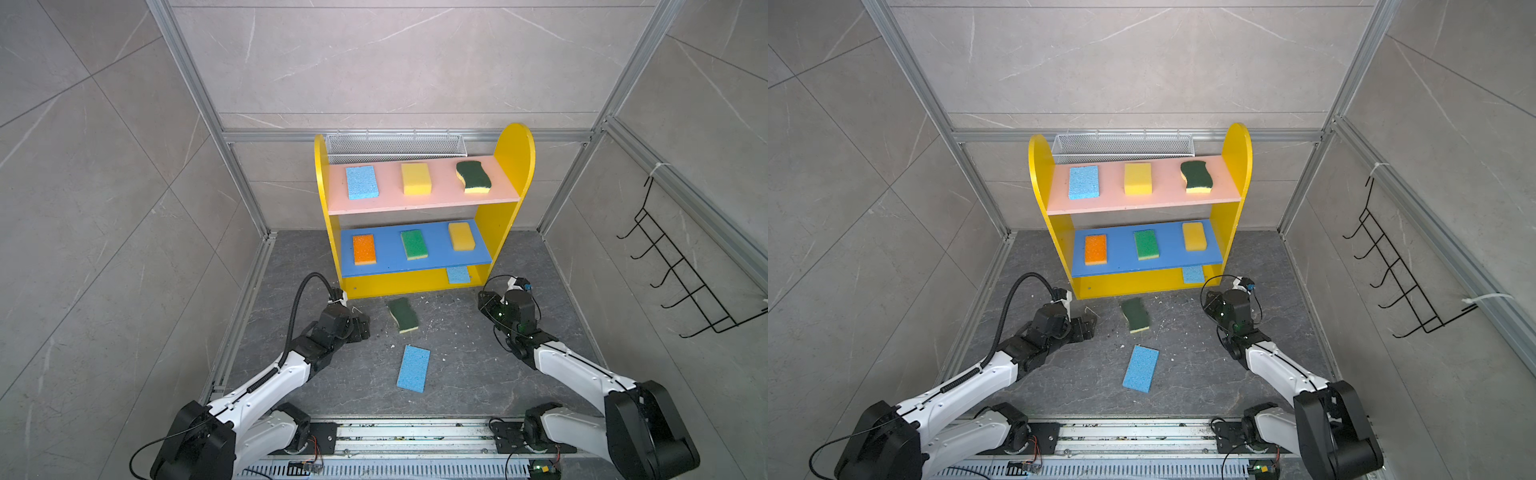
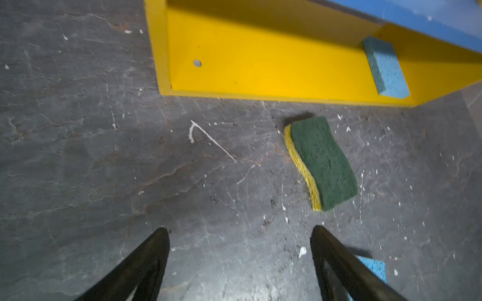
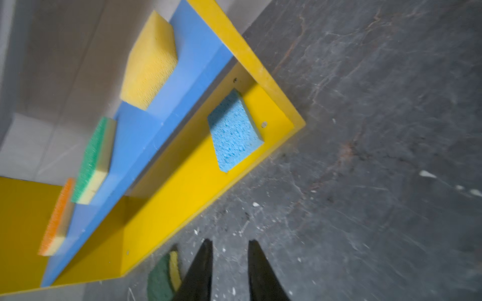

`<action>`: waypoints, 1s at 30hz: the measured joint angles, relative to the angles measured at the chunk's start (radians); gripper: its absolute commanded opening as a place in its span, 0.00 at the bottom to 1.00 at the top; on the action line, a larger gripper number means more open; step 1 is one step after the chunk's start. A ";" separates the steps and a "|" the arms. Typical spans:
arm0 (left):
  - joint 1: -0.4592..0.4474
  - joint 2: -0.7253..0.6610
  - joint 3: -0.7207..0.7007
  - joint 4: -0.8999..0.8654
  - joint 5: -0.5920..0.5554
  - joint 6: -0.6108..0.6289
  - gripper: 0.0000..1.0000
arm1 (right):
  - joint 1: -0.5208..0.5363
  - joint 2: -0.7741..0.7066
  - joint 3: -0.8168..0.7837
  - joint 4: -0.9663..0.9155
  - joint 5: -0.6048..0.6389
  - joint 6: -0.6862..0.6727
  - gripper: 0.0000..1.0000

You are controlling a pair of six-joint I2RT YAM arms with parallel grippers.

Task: Arrange cleaning sponges on a shelf
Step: Rotate the shelf at the top-center of the table, then pick up the cleaning sponge from the center of the table.

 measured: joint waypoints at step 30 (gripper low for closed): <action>-0.414 0.772 0.552 -0.080 -0.401 -0.480 1.00 | 0.006 -0.460 0.021 -0.706 0.097 -0.225 0.63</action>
